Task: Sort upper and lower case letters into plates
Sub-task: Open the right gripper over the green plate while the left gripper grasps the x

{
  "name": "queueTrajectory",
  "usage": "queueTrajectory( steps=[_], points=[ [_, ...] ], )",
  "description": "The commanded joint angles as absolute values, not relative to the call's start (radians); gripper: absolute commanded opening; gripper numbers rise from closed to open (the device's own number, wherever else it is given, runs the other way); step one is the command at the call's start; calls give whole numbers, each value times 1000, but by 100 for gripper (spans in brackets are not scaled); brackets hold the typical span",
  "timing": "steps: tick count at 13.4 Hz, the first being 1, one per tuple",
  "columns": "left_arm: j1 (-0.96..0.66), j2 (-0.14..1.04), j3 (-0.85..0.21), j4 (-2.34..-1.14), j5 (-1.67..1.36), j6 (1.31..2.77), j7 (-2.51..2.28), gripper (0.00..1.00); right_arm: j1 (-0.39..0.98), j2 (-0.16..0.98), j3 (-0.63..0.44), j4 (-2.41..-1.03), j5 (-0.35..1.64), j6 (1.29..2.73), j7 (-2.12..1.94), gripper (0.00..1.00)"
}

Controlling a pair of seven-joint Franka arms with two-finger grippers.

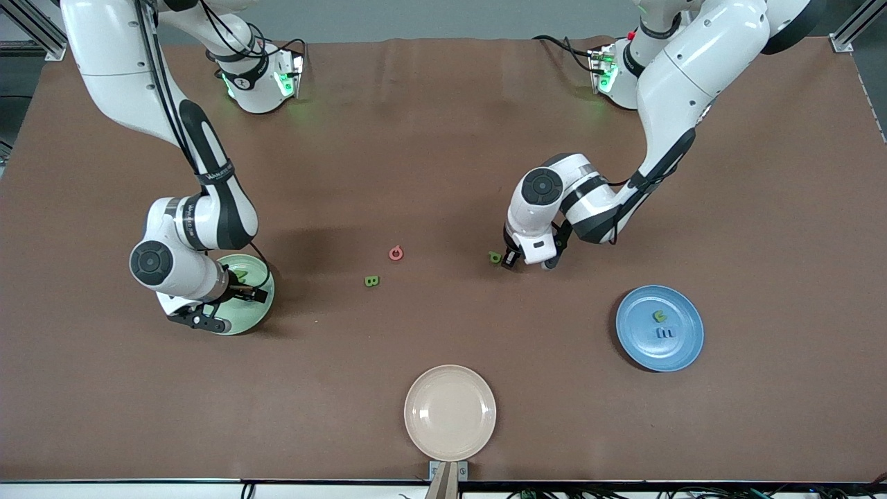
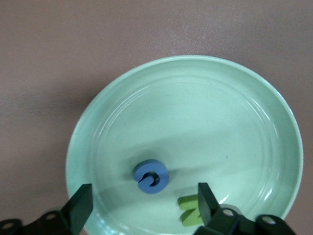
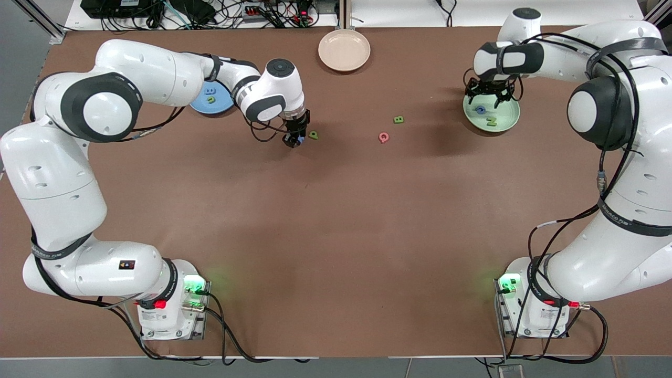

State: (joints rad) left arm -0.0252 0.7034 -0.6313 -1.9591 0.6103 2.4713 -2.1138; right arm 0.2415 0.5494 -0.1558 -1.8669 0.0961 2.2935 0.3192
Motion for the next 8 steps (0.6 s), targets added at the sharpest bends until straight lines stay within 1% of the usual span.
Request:
queueTrajectory(
  steps=[1,2,5,8],
  points=[
    [-29,716,-627,-1970,634,2487,-2128,4,288,509,-121,-1821,100,2208,542,100],
    [-20,703,-627,-1967,635,2485,-2122,1,316,509,-112,-1810,100,2207,678,100],
    [40,634,-627,-1948,635,2453,-1995,1,414,529,-98,-1761,98,2210,1033,100],
    [136,620,-627,-1882,635,2421,-1818,0,462,589,-95,-1718,101,2215,1272,100]
  ],
)
